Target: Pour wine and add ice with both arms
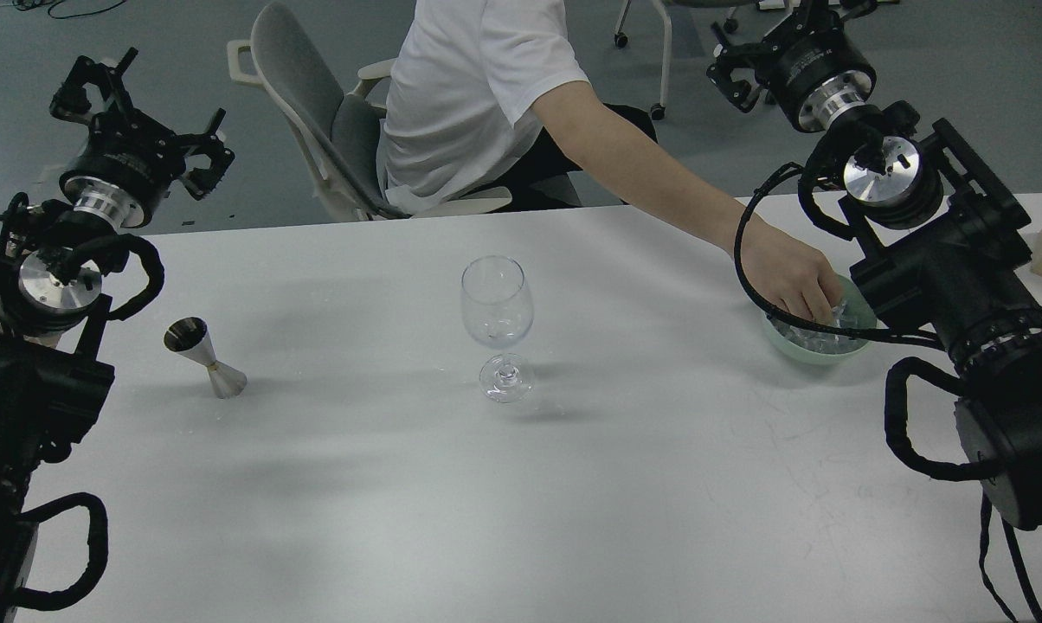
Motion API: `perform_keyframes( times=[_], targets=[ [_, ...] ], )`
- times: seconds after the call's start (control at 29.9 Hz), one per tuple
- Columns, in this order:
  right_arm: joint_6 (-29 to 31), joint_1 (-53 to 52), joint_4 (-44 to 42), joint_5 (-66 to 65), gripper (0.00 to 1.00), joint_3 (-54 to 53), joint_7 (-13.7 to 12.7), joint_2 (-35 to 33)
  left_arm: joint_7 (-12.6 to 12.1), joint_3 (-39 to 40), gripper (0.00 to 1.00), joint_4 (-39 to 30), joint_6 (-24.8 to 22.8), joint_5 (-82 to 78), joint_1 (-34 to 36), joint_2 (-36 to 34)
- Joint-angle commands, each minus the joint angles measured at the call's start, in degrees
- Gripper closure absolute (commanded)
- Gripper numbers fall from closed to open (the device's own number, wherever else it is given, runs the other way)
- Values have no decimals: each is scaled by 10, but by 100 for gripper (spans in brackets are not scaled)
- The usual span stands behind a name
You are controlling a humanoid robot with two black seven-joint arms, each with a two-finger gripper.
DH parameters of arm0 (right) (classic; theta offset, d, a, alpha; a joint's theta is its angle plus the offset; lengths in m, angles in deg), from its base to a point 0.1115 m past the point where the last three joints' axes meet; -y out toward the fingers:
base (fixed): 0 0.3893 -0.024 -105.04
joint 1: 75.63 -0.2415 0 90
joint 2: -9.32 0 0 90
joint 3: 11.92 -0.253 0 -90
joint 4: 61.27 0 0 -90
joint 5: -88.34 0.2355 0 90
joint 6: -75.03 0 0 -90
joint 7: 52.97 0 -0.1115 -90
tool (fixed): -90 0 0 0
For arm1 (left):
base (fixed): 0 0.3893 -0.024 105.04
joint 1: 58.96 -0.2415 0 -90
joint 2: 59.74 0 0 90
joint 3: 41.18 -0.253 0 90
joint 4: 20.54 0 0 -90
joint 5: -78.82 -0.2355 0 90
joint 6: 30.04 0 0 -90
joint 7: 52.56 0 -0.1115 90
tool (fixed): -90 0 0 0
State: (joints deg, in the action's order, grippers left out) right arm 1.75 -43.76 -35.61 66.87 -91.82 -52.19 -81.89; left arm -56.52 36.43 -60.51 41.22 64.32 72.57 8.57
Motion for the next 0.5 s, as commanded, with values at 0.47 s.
perform_keyframes(
  times=[0.47],
  targets=[
    [6, -14, -4, 3, 0, -8, 6, -6, -1, -24, 2, 15, -26, -5, 7, -5]
  ],
)
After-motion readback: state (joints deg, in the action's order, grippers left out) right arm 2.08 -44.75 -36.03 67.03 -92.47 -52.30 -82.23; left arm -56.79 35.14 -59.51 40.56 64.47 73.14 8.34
